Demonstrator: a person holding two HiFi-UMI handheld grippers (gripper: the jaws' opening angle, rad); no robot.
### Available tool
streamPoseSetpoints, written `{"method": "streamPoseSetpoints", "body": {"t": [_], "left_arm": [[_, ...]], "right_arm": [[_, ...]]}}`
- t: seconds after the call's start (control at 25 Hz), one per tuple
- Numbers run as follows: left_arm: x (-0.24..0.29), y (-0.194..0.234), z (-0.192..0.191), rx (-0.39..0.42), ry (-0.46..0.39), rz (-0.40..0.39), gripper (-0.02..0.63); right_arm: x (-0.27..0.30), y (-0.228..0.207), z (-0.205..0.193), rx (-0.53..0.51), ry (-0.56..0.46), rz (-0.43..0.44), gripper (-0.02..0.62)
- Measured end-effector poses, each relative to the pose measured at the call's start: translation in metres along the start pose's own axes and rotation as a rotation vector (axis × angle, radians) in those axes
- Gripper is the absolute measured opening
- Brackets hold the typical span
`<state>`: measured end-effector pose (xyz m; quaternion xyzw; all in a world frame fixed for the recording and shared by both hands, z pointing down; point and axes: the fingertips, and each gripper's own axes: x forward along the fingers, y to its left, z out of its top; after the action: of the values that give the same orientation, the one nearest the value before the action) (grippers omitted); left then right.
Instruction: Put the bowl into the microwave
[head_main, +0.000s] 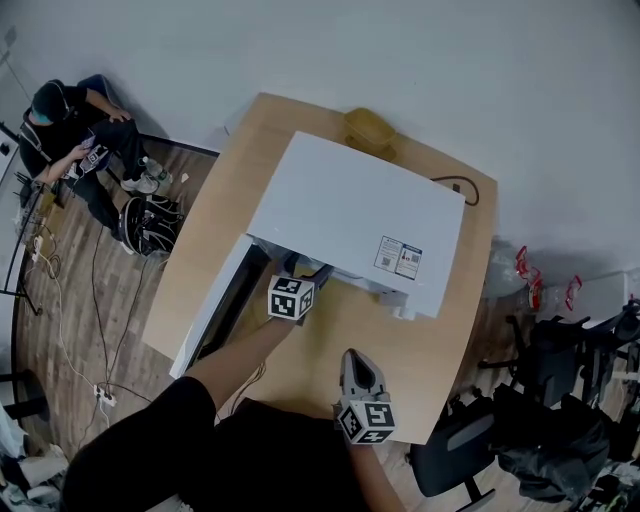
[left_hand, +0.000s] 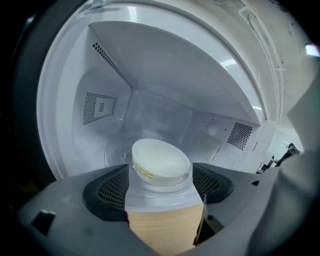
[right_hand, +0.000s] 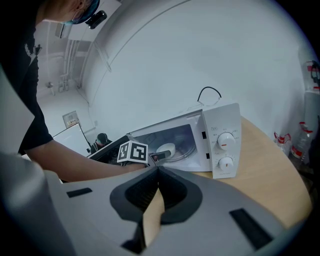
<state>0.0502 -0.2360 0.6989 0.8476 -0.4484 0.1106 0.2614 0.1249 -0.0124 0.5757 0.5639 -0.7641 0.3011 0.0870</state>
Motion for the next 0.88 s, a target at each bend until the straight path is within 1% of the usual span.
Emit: {"method": "streamPoseSetpoints", "body": {"t": [0.28,0.6,0.72,0.76,0.88], "left_arm": [[0.013,-0.002,-0.003,0.086,0.039,-0.002,0.37],[0.028,-0.008,0.0,0.127,0.062,-0.013,0.37],[0.036,-0.013,0.003,0.202,0.06,-0.013,0.37],[0.039,-0.015,0.003,0.214,0.057,-0.02,0.37],[0.048,-0.015,0.007,0.181,0.046,-0.018,0.37]], "right_arm": [[-0.003,-0.012,-0.001,0.012,-0.003,-0.016,0.06],[-0.003,-0.024,-0.007,0.023,0.007,-0.032,0.06],[-0.004,-0.03,-0.006,0.027,0.009,-0.039,0.06],[-0.004,-0.032,-0.006,0.03,0.008,-0.041,0.06],[-0.005,-0.037,-0.006,0.019,0.007,-0.052,0.06]]}}
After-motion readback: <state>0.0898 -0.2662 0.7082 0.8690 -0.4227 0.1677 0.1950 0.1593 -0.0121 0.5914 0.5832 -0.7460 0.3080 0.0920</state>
